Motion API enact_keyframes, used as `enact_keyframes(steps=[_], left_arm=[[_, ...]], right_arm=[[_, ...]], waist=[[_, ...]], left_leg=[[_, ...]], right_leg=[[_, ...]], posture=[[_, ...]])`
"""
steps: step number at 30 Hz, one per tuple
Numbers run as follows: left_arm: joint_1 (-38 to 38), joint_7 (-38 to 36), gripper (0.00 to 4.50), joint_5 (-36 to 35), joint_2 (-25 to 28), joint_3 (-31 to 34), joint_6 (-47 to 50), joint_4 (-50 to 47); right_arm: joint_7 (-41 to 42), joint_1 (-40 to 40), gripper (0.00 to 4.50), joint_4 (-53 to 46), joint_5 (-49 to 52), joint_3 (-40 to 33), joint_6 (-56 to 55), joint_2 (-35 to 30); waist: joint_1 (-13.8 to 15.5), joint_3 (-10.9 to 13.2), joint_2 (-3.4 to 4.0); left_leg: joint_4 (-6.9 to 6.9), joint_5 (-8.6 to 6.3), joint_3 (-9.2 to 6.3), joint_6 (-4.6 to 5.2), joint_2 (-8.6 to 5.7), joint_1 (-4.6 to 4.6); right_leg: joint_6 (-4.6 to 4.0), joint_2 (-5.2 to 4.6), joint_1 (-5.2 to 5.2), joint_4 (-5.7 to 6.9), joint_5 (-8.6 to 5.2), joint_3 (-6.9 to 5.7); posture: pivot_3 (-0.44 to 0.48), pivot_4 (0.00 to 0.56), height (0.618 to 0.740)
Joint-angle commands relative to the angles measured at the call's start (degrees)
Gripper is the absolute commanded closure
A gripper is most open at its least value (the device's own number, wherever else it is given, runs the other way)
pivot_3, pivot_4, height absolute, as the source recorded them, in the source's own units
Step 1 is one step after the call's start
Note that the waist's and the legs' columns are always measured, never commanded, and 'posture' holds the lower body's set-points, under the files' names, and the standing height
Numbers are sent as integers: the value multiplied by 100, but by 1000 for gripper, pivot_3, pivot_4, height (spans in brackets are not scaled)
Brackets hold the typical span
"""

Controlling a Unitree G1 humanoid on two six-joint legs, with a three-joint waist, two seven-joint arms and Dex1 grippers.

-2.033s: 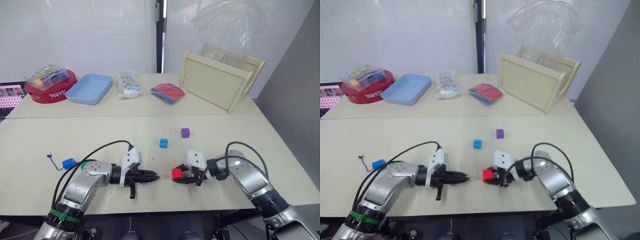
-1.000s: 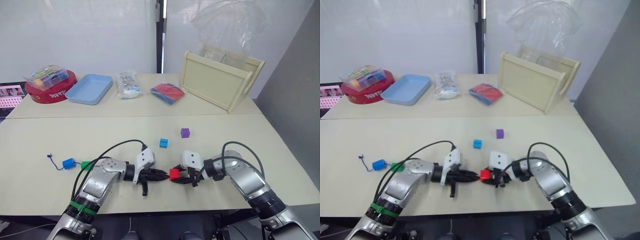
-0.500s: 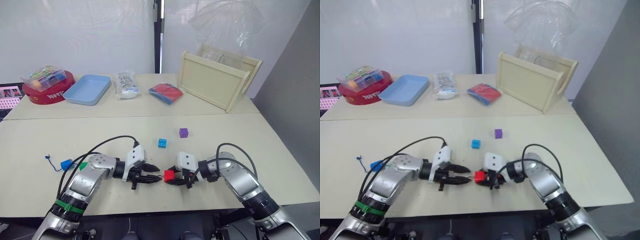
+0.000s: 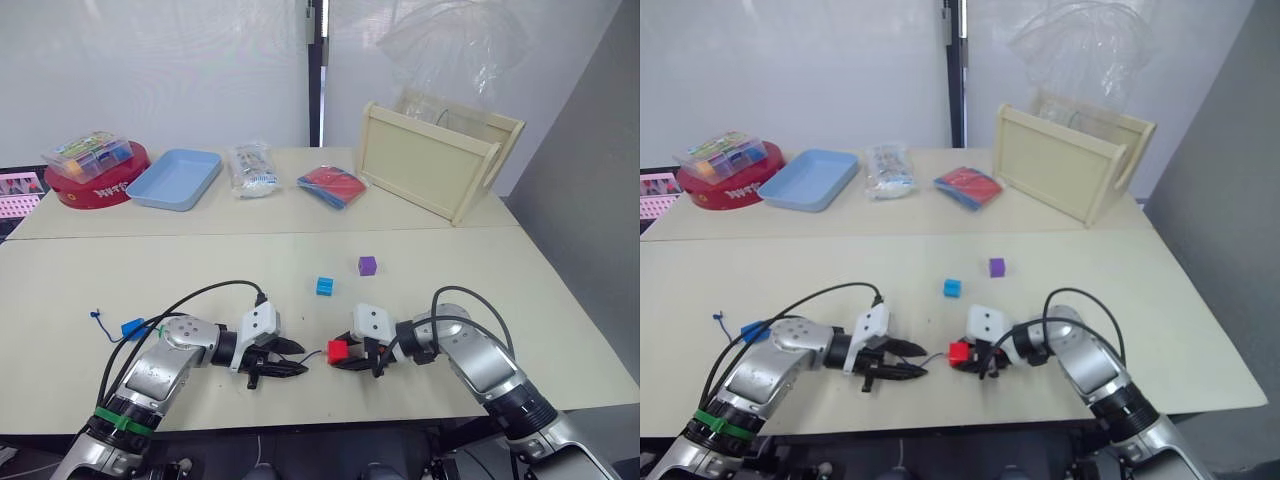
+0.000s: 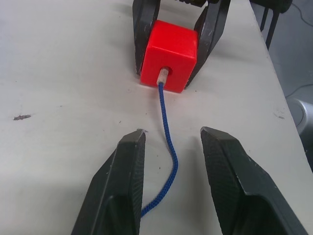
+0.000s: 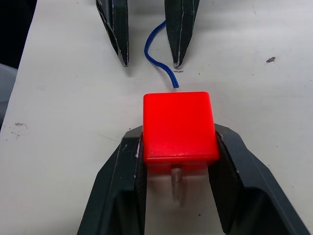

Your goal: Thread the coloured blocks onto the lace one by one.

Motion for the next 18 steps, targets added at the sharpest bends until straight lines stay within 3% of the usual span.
enact_keyframes(steps=[1, 7, 8, 18], left_arm=[[25, 35, 2589, 274, 62, -82, -408, 135], [69, -15, 4341, 191, -130, -103, -570, 227], [72, -16, 4457, 188, -152, -110, -580, 231], [-103, 247, 4457, 224, -655, -124, -555, 346]], right_arm=[[-37, 40, 3309, 2, -16, 112, 74, 17], [-61, 18, 3309, -26, 12, 98, 118, 14], [-66, 17, 3309, -30, 14, 95, 125, 10], [-69, 63, 3309, -110, 30, 114, 187, -16]], waist=[[0, 0, 0], [0, 0, 0], [0, 0, 0], [7, -1, 0]], left_leg=[[0, 0, 0, 0, 0, 0], [0, 0, 0, 0, 0, 2], [0, 0, 0, 0, 0, 2], [0, 0, 0, 0, 0, 2]], right_leg=[[0, 0, 0, 0, 0, 0], [0, 0, 2, 0, 0, 0], [0, 0, 1, 0, 0, 1], [0, -1, 2, 0, 0, 0]], posture=[[0, 150, 740], [0, 150, 740], [0, 150, 740], [0, 150, 740]])
